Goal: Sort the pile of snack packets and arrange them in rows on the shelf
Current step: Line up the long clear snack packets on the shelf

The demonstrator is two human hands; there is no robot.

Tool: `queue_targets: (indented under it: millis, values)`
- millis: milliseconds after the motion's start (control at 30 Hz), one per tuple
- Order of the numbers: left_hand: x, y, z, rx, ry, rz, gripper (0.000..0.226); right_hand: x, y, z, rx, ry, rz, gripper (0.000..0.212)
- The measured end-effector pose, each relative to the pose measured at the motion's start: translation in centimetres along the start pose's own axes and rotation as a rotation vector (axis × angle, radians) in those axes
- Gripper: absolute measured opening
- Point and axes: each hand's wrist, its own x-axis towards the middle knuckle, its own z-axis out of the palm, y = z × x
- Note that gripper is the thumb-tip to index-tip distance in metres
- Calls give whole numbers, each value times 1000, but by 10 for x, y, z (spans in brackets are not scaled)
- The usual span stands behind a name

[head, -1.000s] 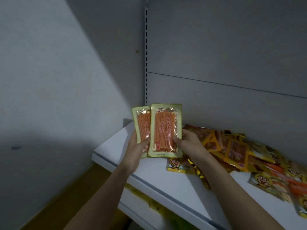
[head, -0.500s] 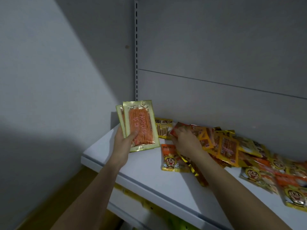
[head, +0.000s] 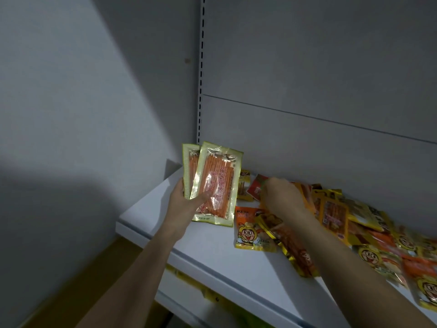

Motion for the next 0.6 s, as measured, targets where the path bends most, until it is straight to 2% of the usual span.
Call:
queue_targets:
  millis: [100, 167, 267, 367, 433, 500, 600]
  values:
    - [1, -2, -2, 3, 10, -21, 56, 20, -10, 3, 13, -57, -73, 7]
    - [1, 0, -1, 10, 17, -19, 56, 28, -12, 11, -56, -137, -103, 29]
    - [1, 1, 0, 37, 19, -12, 53, 38, -8, 20, -48, -109, -76, 18]
    - [-1, 2, 0, 50, 10, -28, 49, 47, -2, 19, 94, -91, -50, 15]
    - [-2, 3, 0, 57, 14, -32, 54, 49, -3, 4, 289, -2, -34, 28]
    - [-1, 4, 0, 53, 5, -24, 55, 47, -8, -25, 517, 174, 33, 38]
    - [0, 5, 0, 29, 3, -3, 48, 43, -15, -69, 732, 429, 79, 31]
